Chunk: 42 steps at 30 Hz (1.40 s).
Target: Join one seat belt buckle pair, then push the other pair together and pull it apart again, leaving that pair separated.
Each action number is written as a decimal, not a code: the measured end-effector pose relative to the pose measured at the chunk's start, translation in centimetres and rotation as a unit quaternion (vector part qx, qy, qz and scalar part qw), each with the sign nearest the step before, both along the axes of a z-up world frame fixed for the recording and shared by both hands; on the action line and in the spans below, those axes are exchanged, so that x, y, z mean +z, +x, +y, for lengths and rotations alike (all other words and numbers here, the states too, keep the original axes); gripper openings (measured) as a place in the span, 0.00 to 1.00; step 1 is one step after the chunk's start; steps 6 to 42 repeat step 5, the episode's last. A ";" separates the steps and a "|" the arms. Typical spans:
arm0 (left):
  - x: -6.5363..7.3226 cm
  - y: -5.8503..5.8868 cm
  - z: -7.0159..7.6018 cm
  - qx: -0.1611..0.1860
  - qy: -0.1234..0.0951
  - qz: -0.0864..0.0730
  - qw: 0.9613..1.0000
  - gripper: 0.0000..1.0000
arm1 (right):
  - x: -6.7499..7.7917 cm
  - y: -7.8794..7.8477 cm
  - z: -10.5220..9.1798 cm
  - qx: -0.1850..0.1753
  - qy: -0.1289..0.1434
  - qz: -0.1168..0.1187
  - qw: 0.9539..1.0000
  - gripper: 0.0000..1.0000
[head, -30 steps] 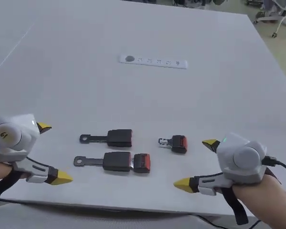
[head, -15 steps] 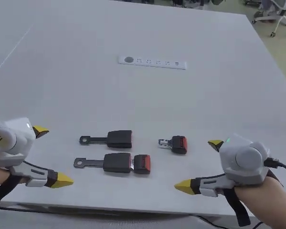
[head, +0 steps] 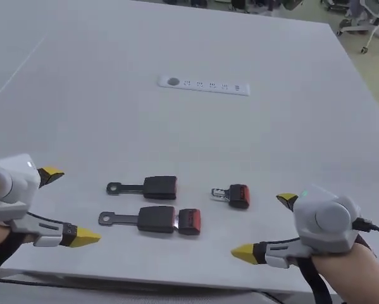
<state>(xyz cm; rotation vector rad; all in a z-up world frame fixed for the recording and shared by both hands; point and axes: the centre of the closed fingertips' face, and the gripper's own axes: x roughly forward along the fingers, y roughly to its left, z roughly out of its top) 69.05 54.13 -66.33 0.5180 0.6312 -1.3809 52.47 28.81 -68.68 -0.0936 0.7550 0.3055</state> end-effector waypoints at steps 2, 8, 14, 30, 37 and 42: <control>0.2 -0.1 -0.1 -0.002 -0.006 -0.001 1.000 1.00 | 0.0 0.0 0.0 0.000 -0.001 0.000 1.000 0.99; 0.4 -0.3 -0.3 -0.006 -0.013 0.003 1.000 1.00 | 0.0 -0.1 0.0 -0.003 0.003 0.000 1.000 0.99; 0.4 -0.3 -0.3 -0.006 -0.013 0.003 1.000 1.00 | 0.0 -0.1 0.0 -0.003 0.003 0.000 1.000 0.99; 0.4 -0.3 -0.3 -0.006 -0.013 0.003 1.000 1.00 | 0.0 -0.1 0.0 -0.003 0.003 0.000 1.000 0.99; 0.4 -0.3 -0.3 -0.006 -0.013 0.003 1.000 1.00 | 0.0 -0.1 0.0 -0.003 0.003 0.000 1.000 0.99; 0.4 -0.3 -0.3 -0.006 -0.013 0.003 1.000 1.00 | 0.0 -0.1 0.0 -0.003 0.003 0.000 1.000 0.99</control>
